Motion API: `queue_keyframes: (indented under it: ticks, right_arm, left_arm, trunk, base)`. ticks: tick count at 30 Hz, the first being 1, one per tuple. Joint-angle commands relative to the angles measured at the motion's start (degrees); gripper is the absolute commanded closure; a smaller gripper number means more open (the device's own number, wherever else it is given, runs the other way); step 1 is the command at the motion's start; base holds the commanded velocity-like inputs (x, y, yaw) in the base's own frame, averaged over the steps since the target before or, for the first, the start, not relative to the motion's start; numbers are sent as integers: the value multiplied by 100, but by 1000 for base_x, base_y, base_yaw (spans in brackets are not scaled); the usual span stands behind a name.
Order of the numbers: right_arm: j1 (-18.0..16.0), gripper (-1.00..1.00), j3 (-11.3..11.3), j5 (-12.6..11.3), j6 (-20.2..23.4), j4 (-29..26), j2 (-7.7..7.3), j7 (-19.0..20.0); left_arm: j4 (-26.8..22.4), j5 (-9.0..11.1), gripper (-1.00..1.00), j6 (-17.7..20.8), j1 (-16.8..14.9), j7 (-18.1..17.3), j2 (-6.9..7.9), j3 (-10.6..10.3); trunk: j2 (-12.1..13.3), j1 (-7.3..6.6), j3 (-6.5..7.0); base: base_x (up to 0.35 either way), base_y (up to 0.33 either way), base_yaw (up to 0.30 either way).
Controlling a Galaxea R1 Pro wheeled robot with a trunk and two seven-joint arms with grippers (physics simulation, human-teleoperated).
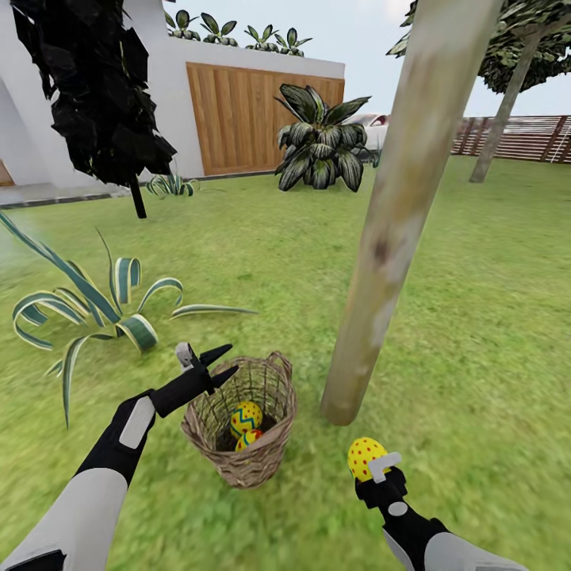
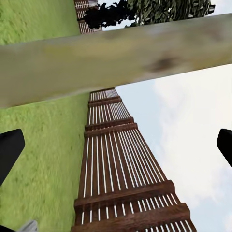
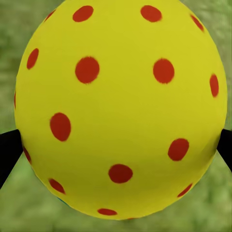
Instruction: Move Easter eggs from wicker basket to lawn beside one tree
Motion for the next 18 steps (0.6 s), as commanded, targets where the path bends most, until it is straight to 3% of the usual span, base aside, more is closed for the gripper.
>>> queue_keyframes:
  ticks: [1,18]
  right_arm:
    - [-4,100,-33,48,-16,6,-1,-26]
    - [-4,100,-20,69,-85,5,-9,-18]
  left_arm:
    - [0,4,-100,29,-4,-16,0,6]
    - [2,-4,-100,27,-4,-10,-71,5]
  trunk:
    - [-44,22,-23]
    - [-725,395,-328]
  base:
    - [0,0,0]
    - [0,0,0]
